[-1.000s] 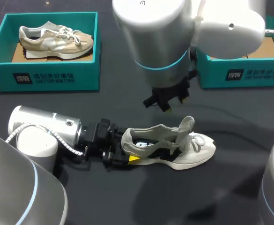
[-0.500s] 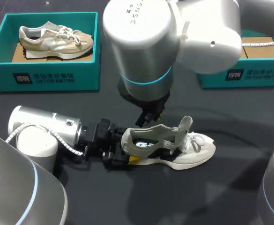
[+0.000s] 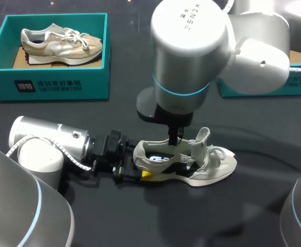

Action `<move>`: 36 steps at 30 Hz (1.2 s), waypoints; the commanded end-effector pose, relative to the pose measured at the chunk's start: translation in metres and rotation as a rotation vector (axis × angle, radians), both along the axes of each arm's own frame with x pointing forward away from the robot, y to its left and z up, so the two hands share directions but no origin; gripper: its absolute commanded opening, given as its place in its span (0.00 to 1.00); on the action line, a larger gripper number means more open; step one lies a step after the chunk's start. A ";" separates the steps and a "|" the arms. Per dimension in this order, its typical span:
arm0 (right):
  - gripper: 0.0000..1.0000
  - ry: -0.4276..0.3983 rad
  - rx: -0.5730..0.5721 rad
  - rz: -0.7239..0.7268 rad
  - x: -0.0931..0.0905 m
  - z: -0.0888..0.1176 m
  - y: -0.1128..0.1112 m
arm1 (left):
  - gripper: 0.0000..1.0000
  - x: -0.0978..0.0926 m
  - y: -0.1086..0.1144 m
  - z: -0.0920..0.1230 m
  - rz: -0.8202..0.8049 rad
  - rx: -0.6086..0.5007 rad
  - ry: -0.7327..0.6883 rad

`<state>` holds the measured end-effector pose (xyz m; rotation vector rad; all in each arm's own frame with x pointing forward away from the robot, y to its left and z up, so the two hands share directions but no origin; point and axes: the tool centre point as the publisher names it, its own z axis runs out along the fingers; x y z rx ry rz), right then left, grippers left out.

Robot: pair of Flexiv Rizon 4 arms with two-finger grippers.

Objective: Take the shoe out of the shoebox, open the shoe tongue, remove and reinsert the insole, then place the shoe into the shoebox

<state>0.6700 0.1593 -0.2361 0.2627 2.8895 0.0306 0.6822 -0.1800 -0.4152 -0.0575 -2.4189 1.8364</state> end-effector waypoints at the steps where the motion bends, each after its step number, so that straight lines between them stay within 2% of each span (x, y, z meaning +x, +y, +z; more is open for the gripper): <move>1: 0.00 0.018 0.032 0.058 0.004 -0.023 0.006 | 0.00 -0.002 0.003 -0.002 0.002 0.001 -0.001; 7: 0.00 0.039 0.041 0.107 0.005 -0.044 0.009 | 0.00 -0.002 0.003 -0.002 0.002 0.001 -0.001; 19: 0.00 0.039 0.041 0.107 0.005 -0.044 0.009 | 0.00 -0.002 0.003 -0.002 0.002 0.001 -0.001; 21: 0.00 0.046 -0.015 0.119 0.006 -0.055 0.023 | 0.00 -0.002 0.003 -0.002 0.002 0.001 -0.001; 25: 0.00 0.053 -0.047 0.193 0.008 -0.073 0.042 | 0.00 -0.002 0.003 -0.002 0.002 0.001 -0.001; 30: 0.00 0.078 -0.049 0.228 0.014 -0.089 0.053 | 0.00 -0.002 0.003 -0.002 0.002 0.001 -0.001; 36: 0.00 0.091 -0.040 0.227 0.017 -0.104 0.053 | 0.00 -0.002 0.003 -0.002 0.002 0.001 -0.001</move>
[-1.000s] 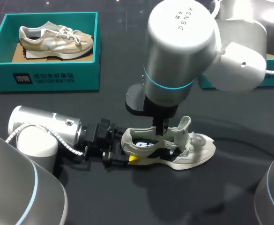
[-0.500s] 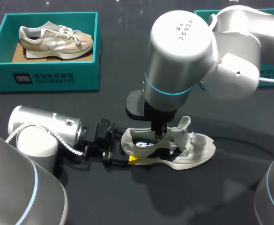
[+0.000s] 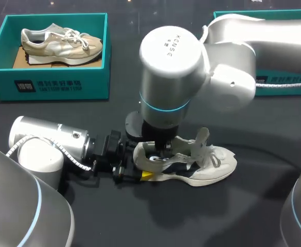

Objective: Take the shoe out of the shoebox, open the shoe tongue, remove and reinsert the insole, then place the shoe into the shoebox

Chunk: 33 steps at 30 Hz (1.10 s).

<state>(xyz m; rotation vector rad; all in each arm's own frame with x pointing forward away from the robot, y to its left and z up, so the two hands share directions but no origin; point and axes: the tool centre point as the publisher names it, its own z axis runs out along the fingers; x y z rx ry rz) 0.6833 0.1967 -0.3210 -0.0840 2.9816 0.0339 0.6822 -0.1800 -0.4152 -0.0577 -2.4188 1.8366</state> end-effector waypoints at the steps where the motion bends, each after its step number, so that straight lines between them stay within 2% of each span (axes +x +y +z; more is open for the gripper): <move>1: 0.00 0.010 -0.022 -0.010 0.004 -0.021 0.015 | 0.00 -0.002 0.003 -0.002 0.002 0.001 -0.001; 18: 0.00 0.028 -0.011 -0.059 0.003 -0.044 -0.001 | 0.00 -0.002 0.003 -0.002 0.002 0.001 -0.001; 33: 0.00 0.007 -0.024 -0.127 0.009 -0.056 -0.031 | 0.00 -0.002 0.003 -0.002 0.002 0.001 -0.001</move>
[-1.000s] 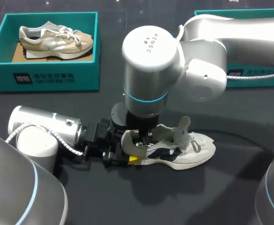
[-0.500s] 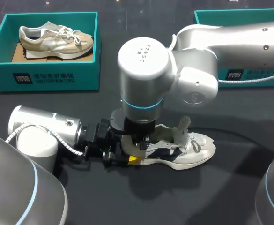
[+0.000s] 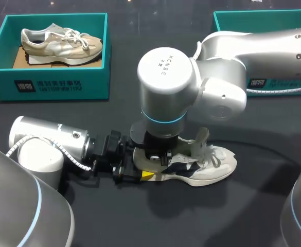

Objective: Take the shoe out of the shoebox, open the shoe tongue, remove and reinsert the insole, then place the shoe into the shoebox

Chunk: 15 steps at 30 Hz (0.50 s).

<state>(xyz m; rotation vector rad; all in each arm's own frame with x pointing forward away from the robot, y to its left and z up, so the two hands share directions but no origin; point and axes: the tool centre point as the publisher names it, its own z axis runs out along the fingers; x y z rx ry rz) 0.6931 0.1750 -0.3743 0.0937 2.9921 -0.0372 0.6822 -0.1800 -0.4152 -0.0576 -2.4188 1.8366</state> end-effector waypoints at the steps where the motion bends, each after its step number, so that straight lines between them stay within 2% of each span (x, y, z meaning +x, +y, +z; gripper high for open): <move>1: 0.00 -0.007 0.016 -0.011 0.000 -0.003 -0.013 | 0.00 -0.002 0.003 -0.002 0.002 0.001 -0.001; 7: 0.00 -0.017 0.029 -0.042 0.002 -0.005 -0.030 | 0.00 -0.002 0.003 -0.002 0.002 0.001 -0.001; 13: 0.00 -0.023 0.027 -0.059 0.004 -0.006 -0.037 | 0.00 -0.002 0.003 -0.002 0.002 0.001 -0.001; 15: 0.17 -0.023 0.024 -0.061 0.005 -0.007 -0.038 | 0.00 -0.002 0.003 -0.002 0.002 0.001 -0.001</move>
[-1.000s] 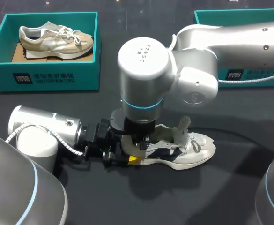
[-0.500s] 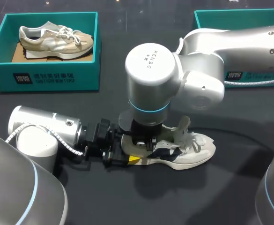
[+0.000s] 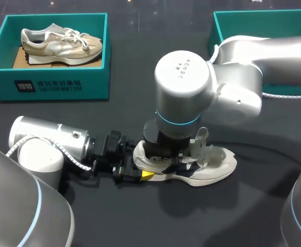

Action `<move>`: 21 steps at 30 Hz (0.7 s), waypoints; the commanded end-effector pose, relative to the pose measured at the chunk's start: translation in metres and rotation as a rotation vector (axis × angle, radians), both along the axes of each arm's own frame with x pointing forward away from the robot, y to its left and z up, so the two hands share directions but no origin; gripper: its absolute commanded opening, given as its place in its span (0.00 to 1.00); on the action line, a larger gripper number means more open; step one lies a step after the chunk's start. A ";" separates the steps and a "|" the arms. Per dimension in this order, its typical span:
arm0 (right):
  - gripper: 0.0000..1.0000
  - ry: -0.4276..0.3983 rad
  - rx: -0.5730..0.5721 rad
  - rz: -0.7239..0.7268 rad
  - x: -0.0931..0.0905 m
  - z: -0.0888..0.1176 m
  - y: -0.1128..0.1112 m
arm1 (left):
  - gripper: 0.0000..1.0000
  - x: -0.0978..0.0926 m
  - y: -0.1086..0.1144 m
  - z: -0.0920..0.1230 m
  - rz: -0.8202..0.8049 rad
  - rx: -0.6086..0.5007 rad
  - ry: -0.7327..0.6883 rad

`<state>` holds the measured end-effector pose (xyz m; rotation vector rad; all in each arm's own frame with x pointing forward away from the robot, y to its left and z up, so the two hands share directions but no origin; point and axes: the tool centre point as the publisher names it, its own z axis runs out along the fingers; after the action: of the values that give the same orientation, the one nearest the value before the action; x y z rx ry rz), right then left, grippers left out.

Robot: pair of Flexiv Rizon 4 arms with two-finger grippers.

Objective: Take the shoe out of the shoebox, open the shoe tongue, remove and reinsert the insole, then place the shoe into the shoebox

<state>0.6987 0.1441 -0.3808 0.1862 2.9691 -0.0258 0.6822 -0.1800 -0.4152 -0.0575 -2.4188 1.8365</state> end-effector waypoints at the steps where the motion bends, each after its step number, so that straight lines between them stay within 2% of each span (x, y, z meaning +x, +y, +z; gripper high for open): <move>1: 0.20 -0.004 0.011 0.001 0.000 -0.001 -0.008 | 0.00 -0.002 0.003 -0.002 0.002 0.001 -0.001; 9: 0.31 0.019 0.024 -0.004 0.003 -0.012 -0.014 | 0.00 -0.002 0.003 -0.002 0.002 0.001 -0.001; 11: 0.31 0.028 0.032 -0.005 0.003 -0.015 -0.015 | 0.00 -0.002 0.003 -0.002 0.002 0.001 -0.001; 17: 0.37 0.078 0.059 0.000 0.005 -0.028 -0.018 | 0.00 -0.002 0.003 -0.002 0.002 0.001 -0.001; 21: 0.37 0.136 0.067 -0.003 0.004 -0.038 -0.019 | 0.00 -0.002 0.003 -0.002 0.002 0.001 -0.001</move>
<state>0.6960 0.1293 -0.4044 0.2100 3.0785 0.0494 0.6824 -0.1802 -0.4152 -0.0571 -2.4189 1.8364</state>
